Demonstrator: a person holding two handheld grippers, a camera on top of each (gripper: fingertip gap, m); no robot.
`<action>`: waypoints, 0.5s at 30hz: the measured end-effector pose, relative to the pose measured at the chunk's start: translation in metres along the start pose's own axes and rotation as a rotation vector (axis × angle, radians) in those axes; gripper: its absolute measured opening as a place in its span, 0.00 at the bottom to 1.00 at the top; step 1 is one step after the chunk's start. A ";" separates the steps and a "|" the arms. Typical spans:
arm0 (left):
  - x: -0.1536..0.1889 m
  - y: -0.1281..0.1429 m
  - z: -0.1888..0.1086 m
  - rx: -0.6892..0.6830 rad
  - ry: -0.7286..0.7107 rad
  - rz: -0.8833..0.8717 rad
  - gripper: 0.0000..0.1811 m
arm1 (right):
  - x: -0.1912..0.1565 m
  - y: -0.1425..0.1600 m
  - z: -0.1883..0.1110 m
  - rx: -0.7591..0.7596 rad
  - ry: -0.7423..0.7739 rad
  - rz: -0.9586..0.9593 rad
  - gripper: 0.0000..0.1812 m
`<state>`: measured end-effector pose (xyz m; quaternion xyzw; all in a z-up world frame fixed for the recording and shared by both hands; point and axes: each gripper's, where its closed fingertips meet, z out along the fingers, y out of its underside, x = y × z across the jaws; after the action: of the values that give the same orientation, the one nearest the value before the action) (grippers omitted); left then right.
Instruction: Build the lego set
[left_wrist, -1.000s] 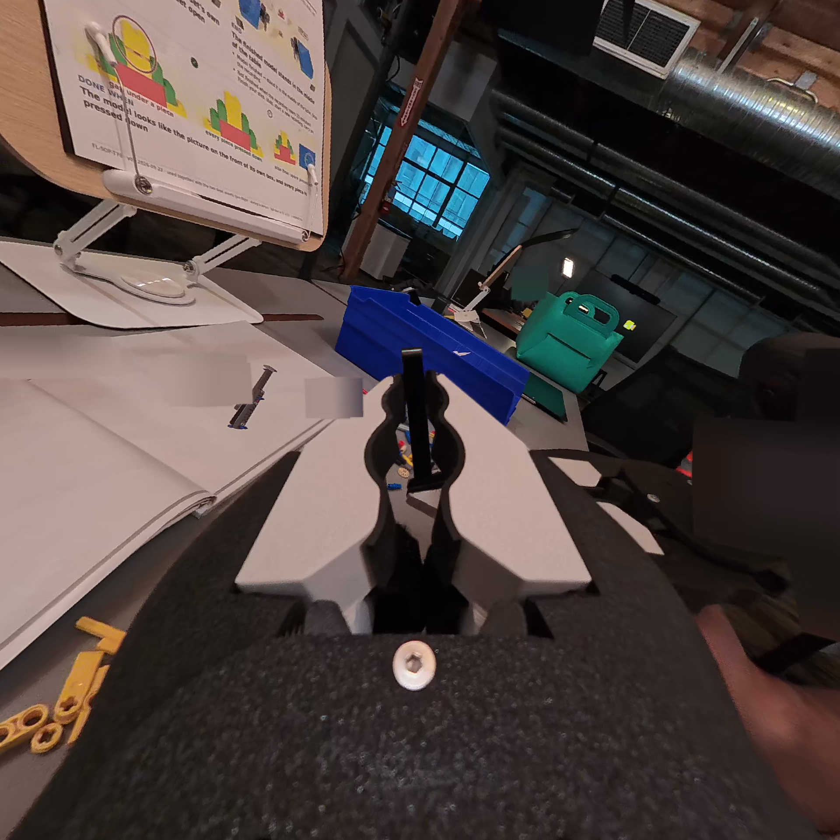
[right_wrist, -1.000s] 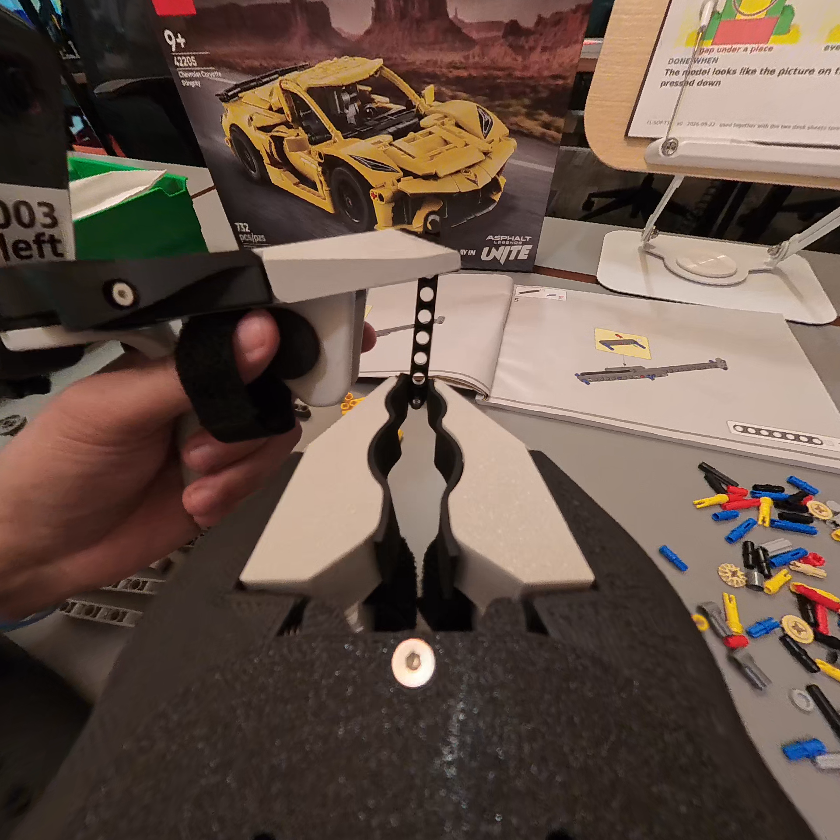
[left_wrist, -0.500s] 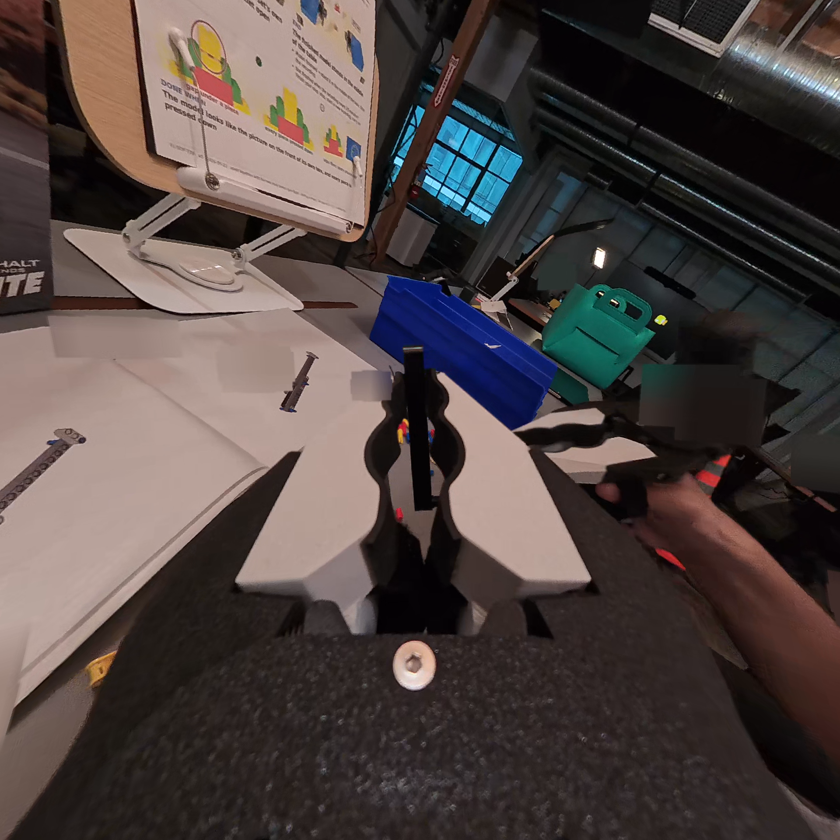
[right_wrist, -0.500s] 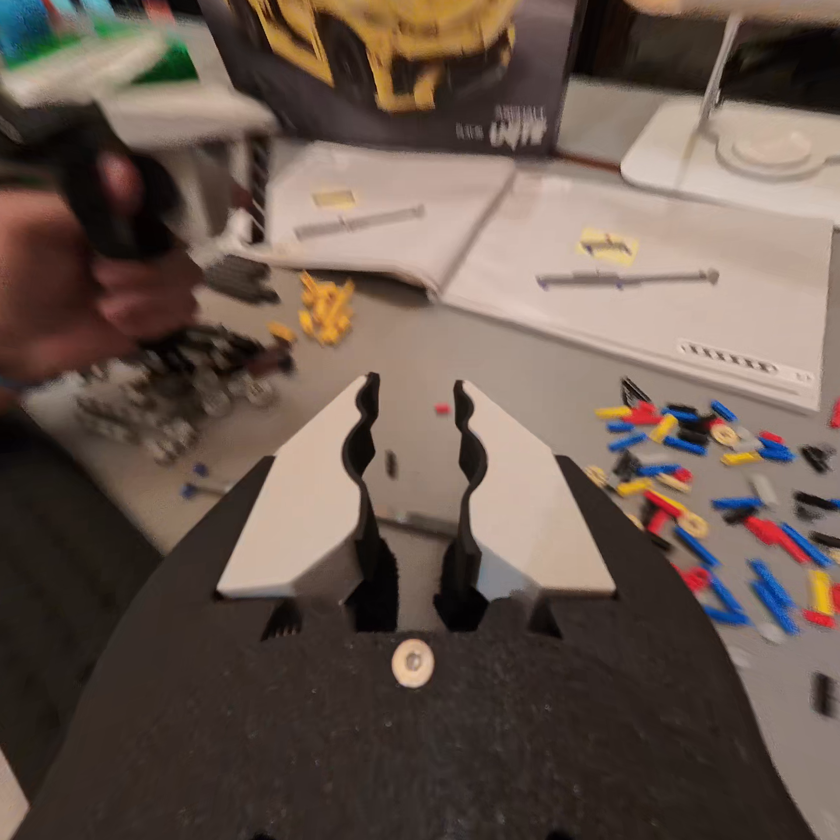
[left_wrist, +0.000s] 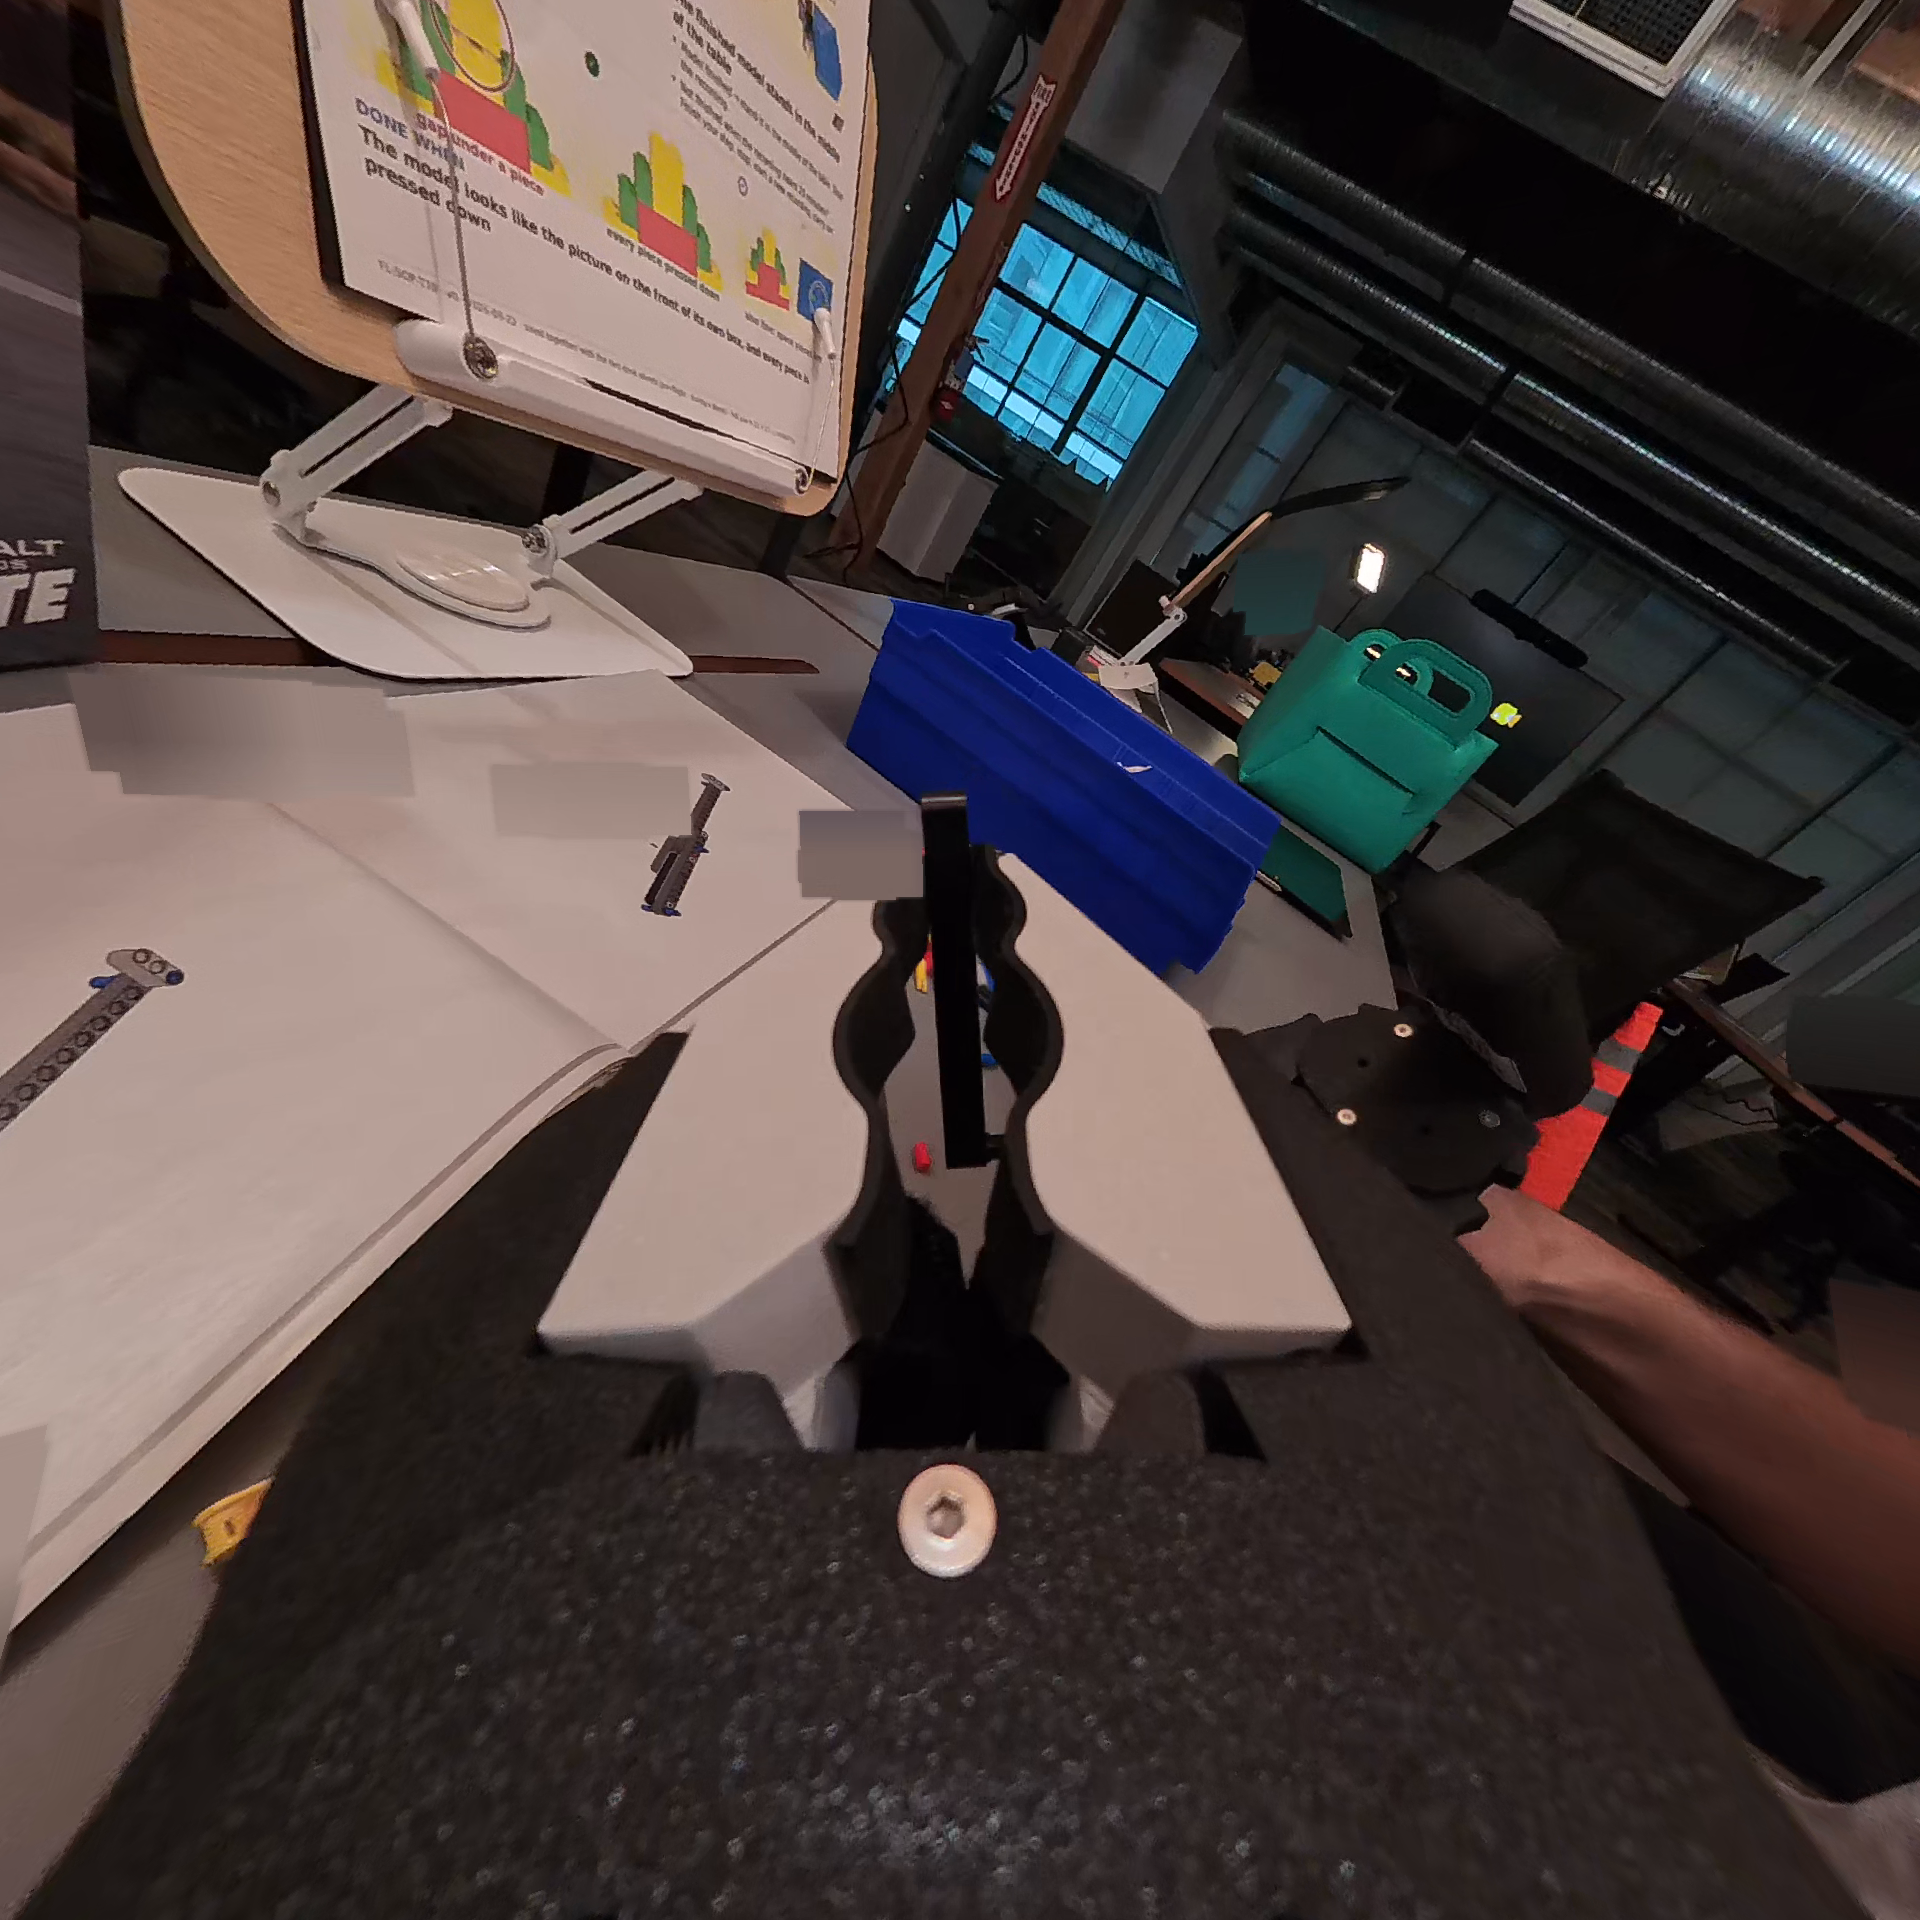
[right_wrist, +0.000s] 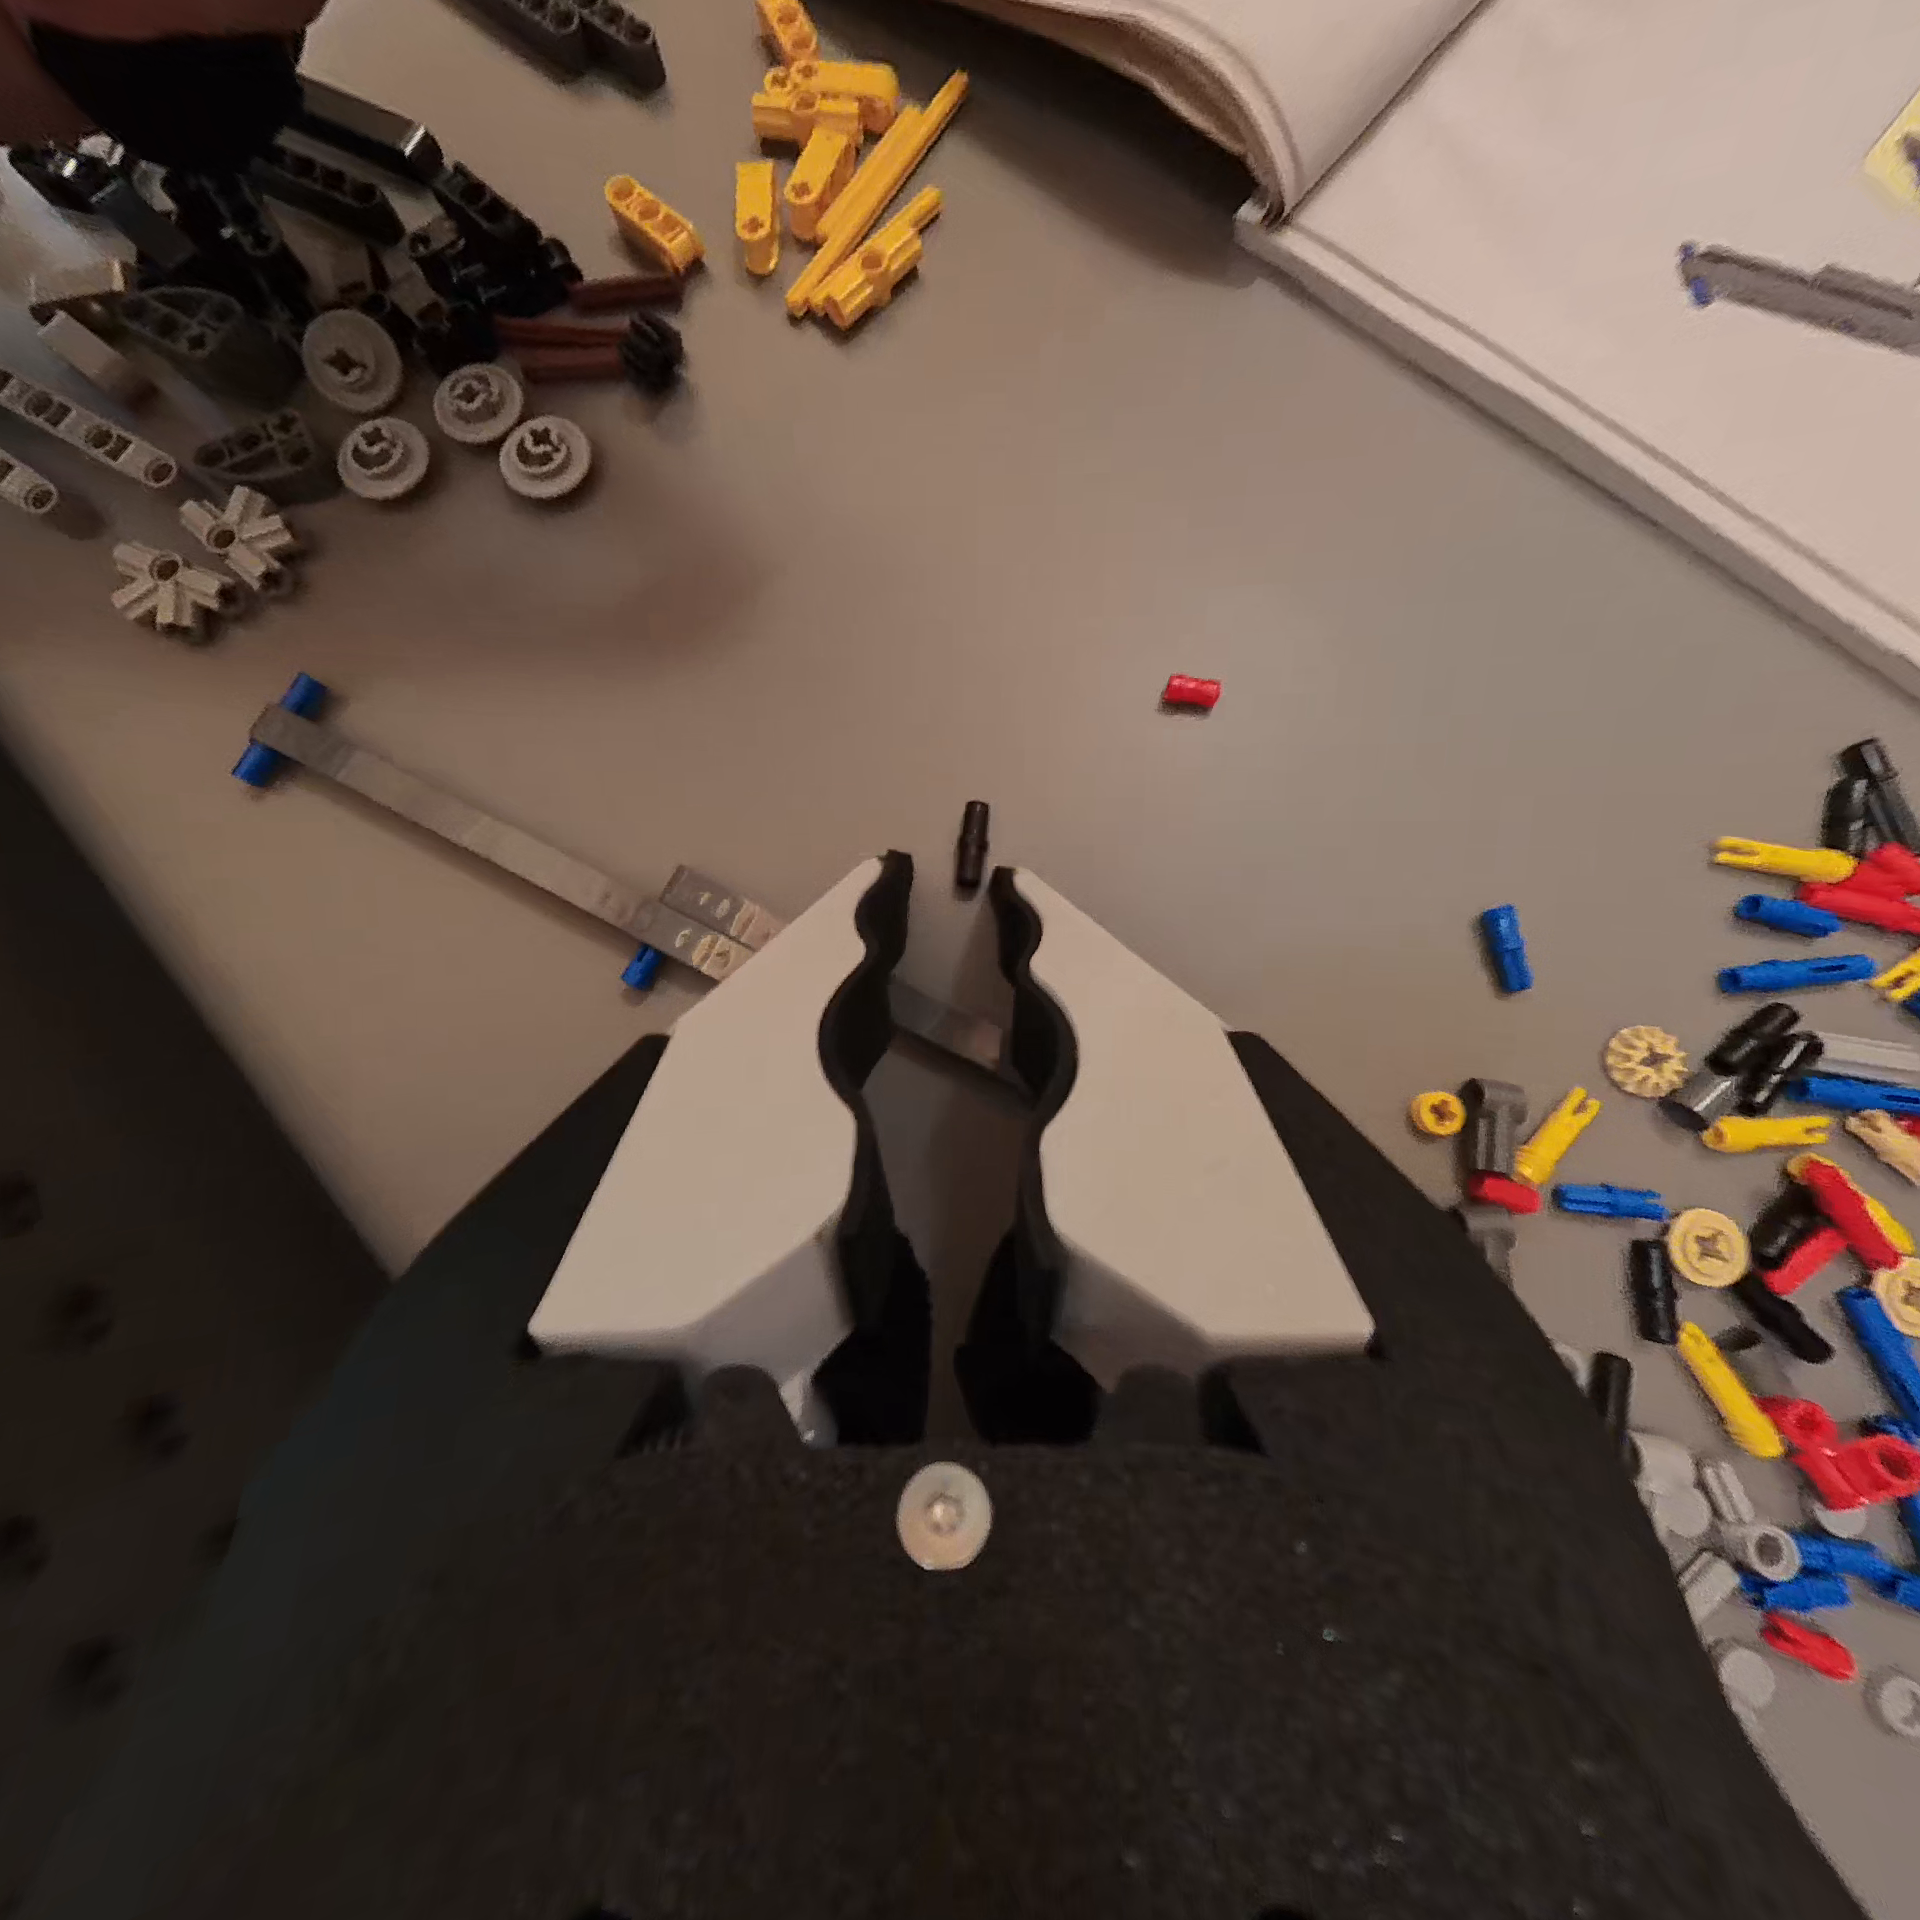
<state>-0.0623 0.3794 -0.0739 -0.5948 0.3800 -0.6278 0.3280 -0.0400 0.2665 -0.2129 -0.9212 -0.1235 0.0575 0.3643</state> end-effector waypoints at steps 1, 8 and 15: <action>0.001 0.001 0.001 -0.008 0.005 -0.001 0.04 | 0.002 -0.001 0.000 0.011 0.025 -0.015 0.07; 0.009 0.017 0.008 -0.091 0.033 0.024 0.03 | 0.003 -0.003 0.004 0.036 0.051 -0.049 0.02; 0.014 0.029 0.013 -0.147 0.013 0.112 0.03 | 0.021 -0.008 -0.013 -0.046 0.079 -0.122 0.02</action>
<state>-0.0519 0.3518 -0.0914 -0.5910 0.4601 -0.5827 0.3155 -0.0187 0.2690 -0.1984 -0.9216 -0.1663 -0.0040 0.3506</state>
